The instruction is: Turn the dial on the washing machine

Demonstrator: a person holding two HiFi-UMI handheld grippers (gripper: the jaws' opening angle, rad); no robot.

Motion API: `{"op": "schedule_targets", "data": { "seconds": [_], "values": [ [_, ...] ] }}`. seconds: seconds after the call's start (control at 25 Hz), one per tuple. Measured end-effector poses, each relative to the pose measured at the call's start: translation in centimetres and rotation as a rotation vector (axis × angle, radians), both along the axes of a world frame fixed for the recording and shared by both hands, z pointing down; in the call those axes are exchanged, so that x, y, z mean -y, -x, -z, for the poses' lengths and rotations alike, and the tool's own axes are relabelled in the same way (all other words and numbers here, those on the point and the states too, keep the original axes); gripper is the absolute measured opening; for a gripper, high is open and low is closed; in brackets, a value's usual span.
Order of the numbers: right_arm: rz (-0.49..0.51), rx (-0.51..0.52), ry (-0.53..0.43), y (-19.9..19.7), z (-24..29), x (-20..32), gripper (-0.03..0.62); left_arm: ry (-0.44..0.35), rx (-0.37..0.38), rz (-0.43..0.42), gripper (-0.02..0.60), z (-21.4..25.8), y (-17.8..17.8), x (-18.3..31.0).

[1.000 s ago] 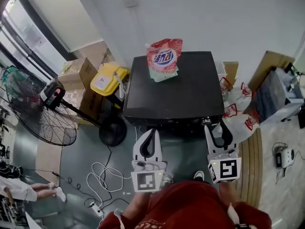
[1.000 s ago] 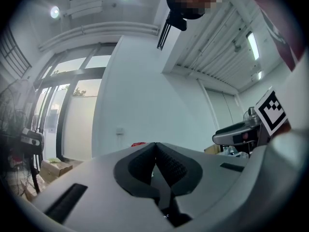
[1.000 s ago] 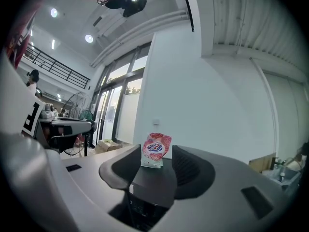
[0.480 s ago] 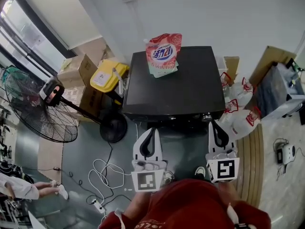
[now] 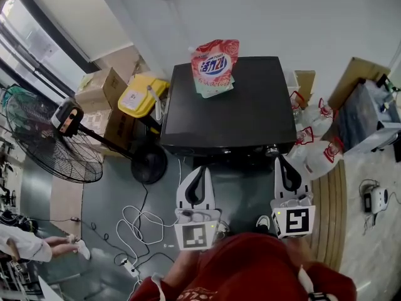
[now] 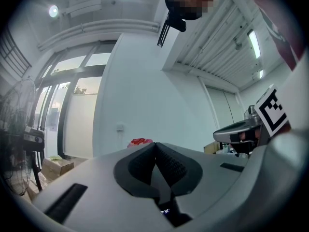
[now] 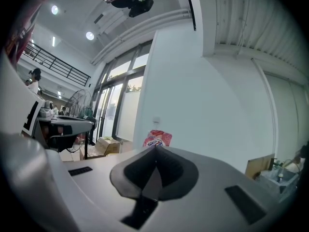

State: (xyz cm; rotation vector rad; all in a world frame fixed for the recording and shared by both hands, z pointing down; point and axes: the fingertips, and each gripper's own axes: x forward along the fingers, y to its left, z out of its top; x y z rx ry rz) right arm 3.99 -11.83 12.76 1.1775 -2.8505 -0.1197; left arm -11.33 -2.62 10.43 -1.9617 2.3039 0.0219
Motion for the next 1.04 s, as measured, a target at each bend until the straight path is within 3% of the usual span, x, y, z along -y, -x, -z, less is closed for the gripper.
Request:
{"op": "schedule_targets", "data": {
  "seconds": [0.8,1.04],
  "values": [
    [-0.039,-0.030,0.027,-1.3,-1.2,-0.1,0.008,0.011,-0.015,-0.014,0.009,-0.8,-0.8,-0.1],
    [-0.064,-0.017,-0.008,-1.5,-0.8,-0.1,0.008,0.010,-0.010,-0.021,0.009,-0.9,-0.9,-0.1]
  ]
}}
